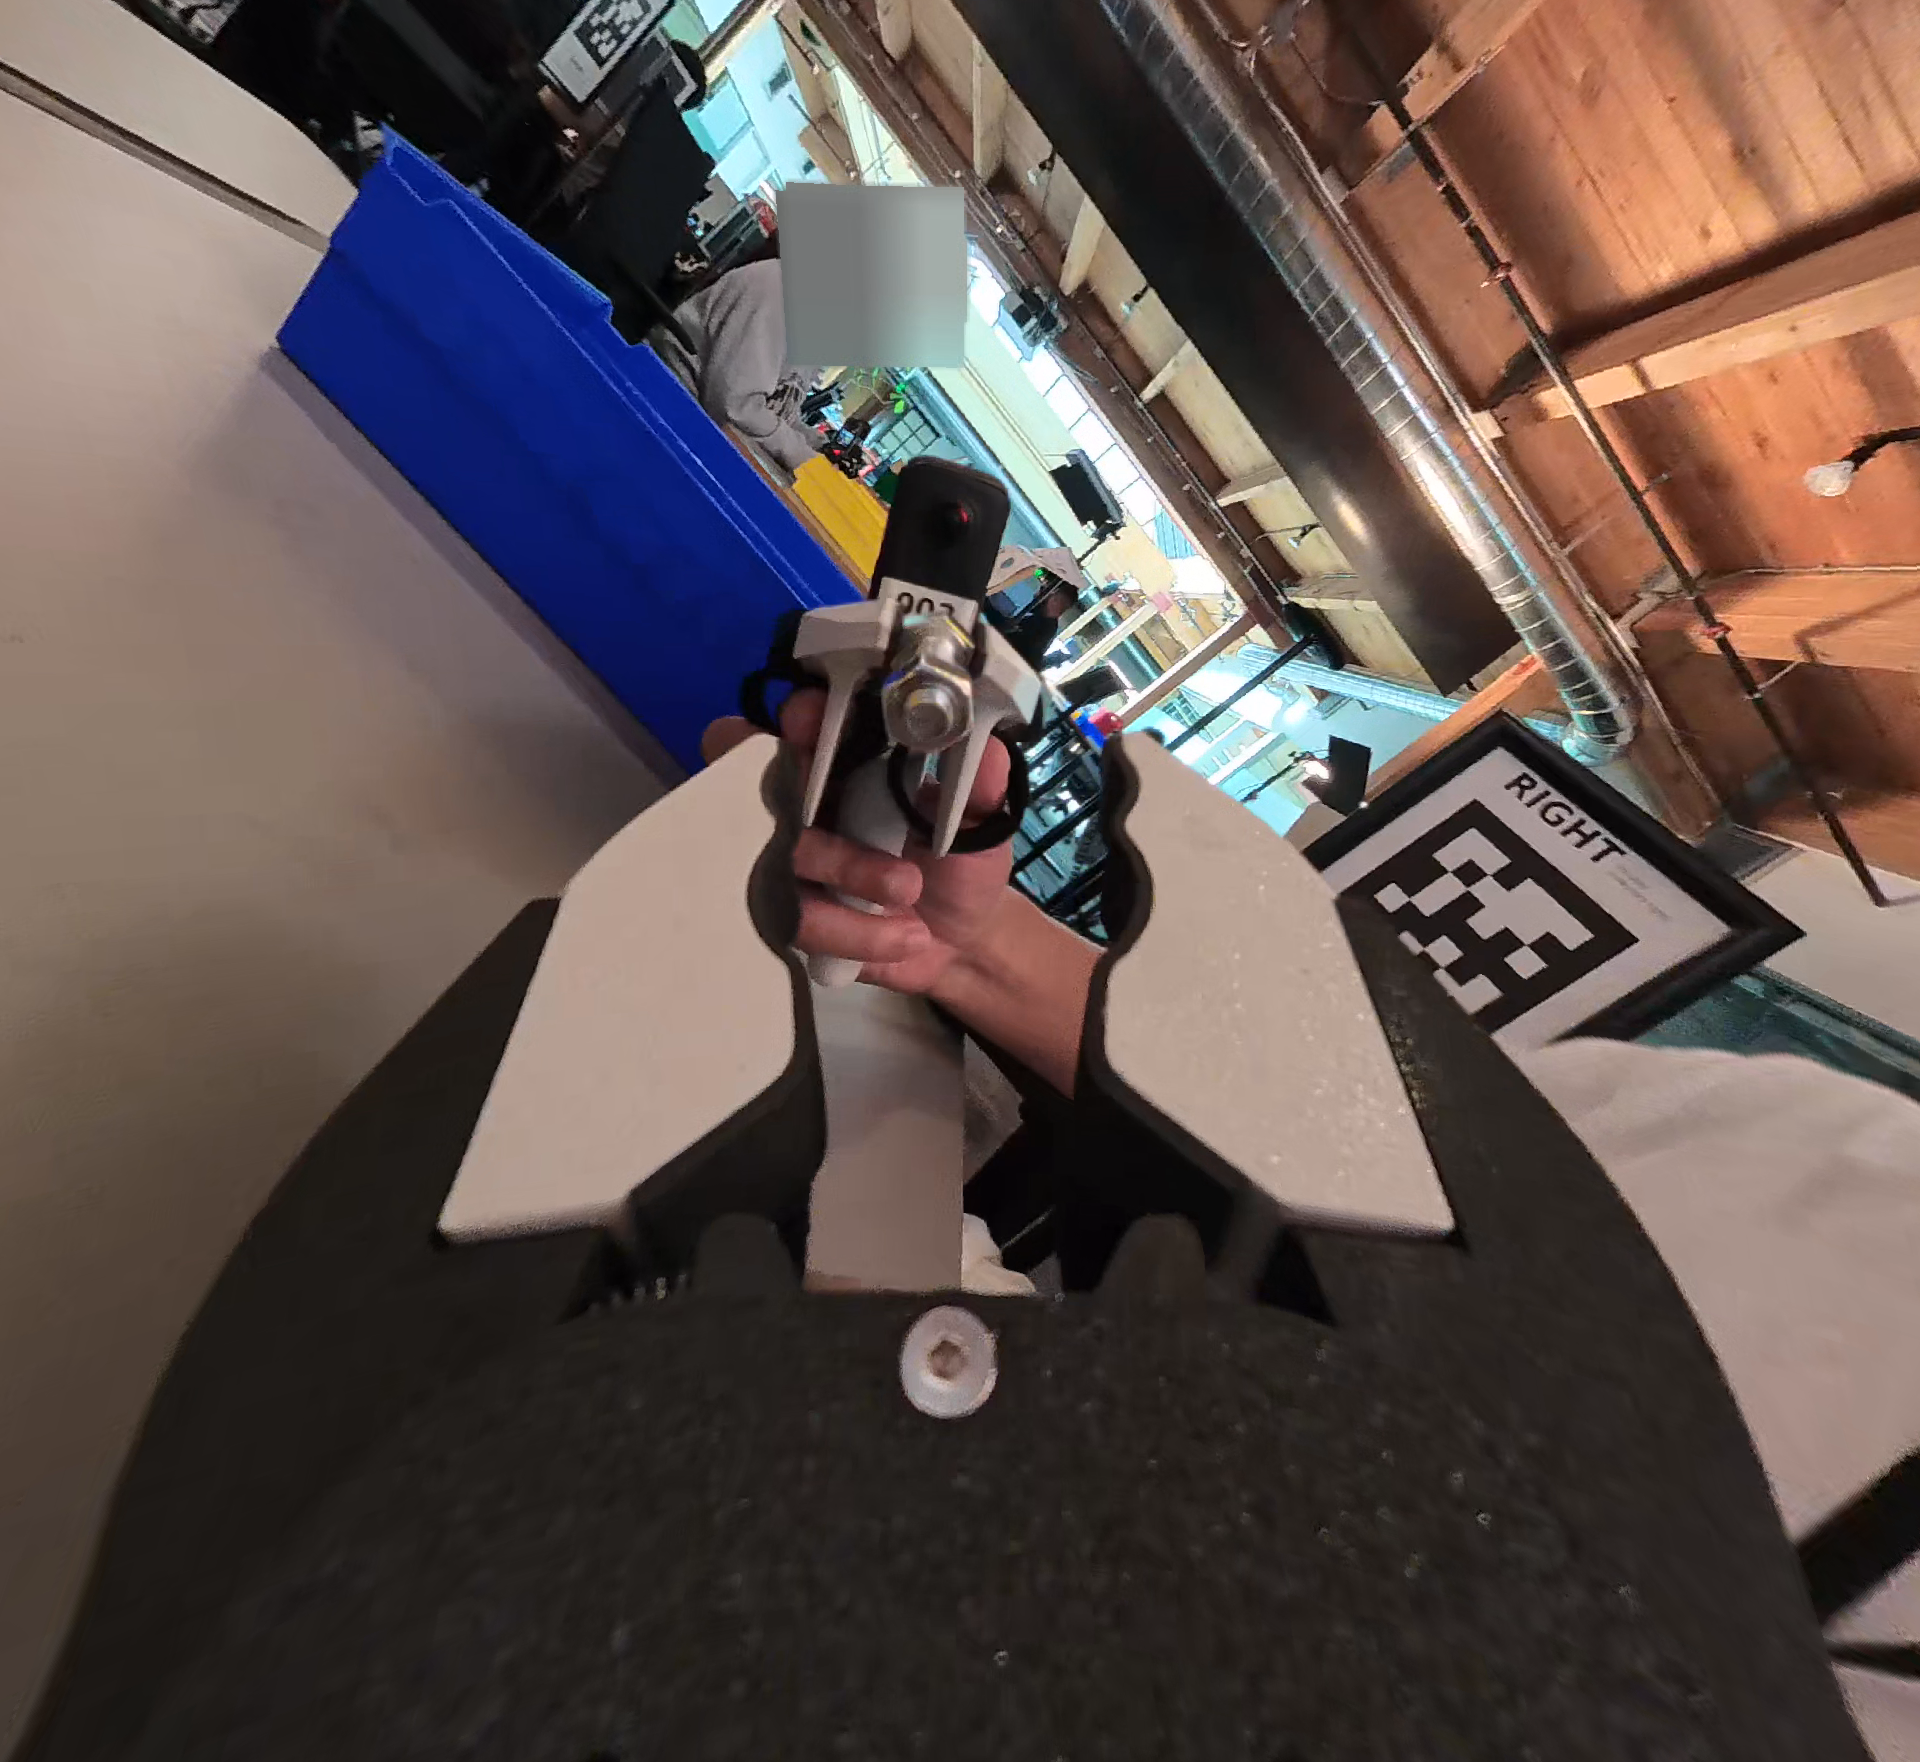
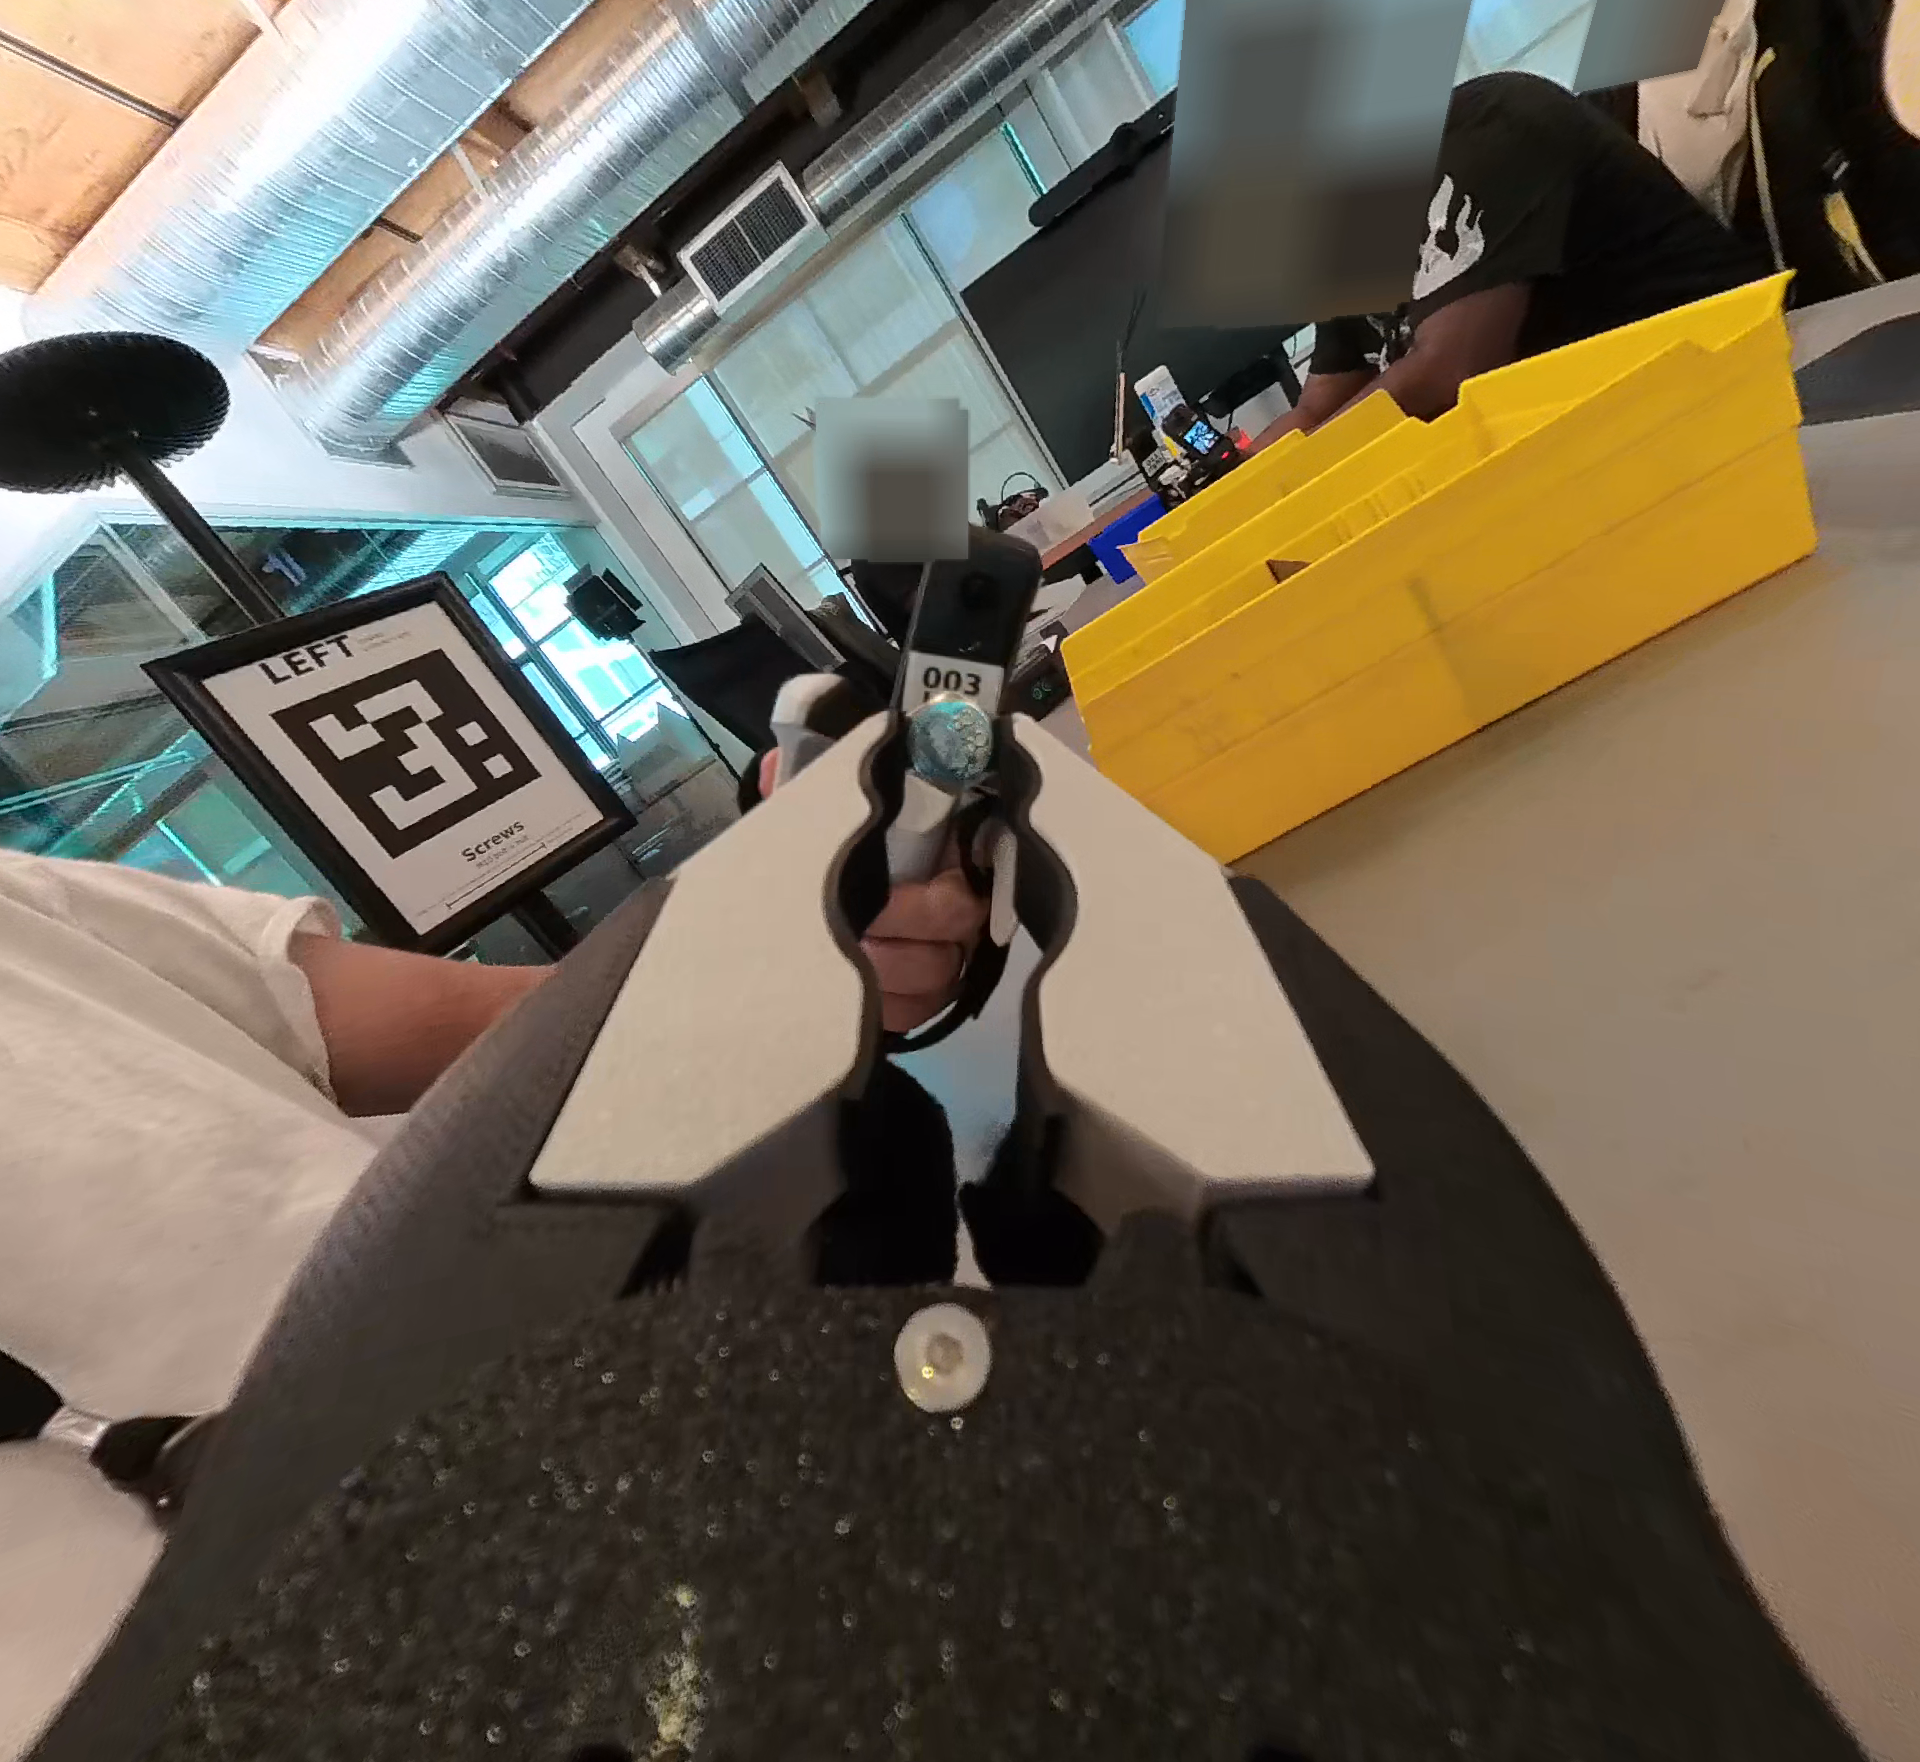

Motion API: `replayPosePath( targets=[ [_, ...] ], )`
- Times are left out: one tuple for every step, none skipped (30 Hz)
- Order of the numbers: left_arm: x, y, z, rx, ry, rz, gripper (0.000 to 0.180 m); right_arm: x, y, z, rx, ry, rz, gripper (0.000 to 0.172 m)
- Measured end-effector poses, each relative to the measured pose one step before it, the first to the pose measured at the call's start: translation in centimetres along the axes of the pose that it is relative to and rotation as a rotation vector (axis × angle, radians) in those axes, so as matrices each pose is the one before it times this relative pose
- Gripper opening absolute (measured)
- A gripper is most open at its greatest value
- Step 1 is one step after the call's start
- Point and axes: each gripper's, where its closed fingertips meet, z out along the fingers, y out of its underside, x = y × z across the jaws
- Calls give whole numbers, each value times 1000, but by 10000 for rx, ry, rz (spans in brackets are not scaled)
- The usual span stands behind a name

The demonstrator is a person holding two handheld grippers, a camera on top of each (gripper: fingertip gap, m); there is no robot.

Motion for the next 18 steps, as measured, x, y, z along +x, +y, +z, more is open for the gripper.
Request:
replayPosePath(
  targets=[
    [-111,45,267,-52,-157,12,56,-166,73,32,-14,-51,-24,17],
    [-160,51,239,-76,-133,36,55,-290,43,28,-11,-99,4,17],
    [-82,57,195,-48,-49,81,55,-228,31,17,-14,-47,-36,17],
    [19,90,167,-34,31,46,56,-32,110,21,-52,51,-49,17],
    [117,150,156,-67,101,-19,57,29,144,28,-52,68,-12,17],
    [158,195,150,-103,110,22,57,15,125,33,-20,20,30,17],
    [66,79,112,-38,-8,129,53,3,131,42,-44,-17,74,17],
    [-73,-3,41,-1,-126,236,41,18,78,43,-33,-7,66,17],
    [-44,134,69,-133,-80,302,20,47,-49,0,34,17,33,17],
    [-18,289,81,-264,-7,282,17,168,-72,-31,33,67,64,16],
    [-136,193,45,-189,-79,236,17,170,65,-35,-50,24,118,17],
    [-208,97,-6,-101,-196,359,16,210,116,-20,-64,42,144,17],
    [-219,66,-45,-83,-281,578,17,203,156,1,-63,28,172,17],
    [-243,104,-47,-137,-348,811,17,211,147,2,-70,26,234,16],
    [-293,201,-42,-233,-448,1126,17,270,200,9,-86,36,271,16],
    [-338,312,-22,-303,-560,1454,17,301,223,-9,-92,35,284,16],
    [-244,281,-13,-277,-575,1578,17,189,169,-7,-28,-39,293,16],
    [-92,185,-23,-227,-556,1698,17,49,161,-22,-4,-115,336,16]
  ],
)
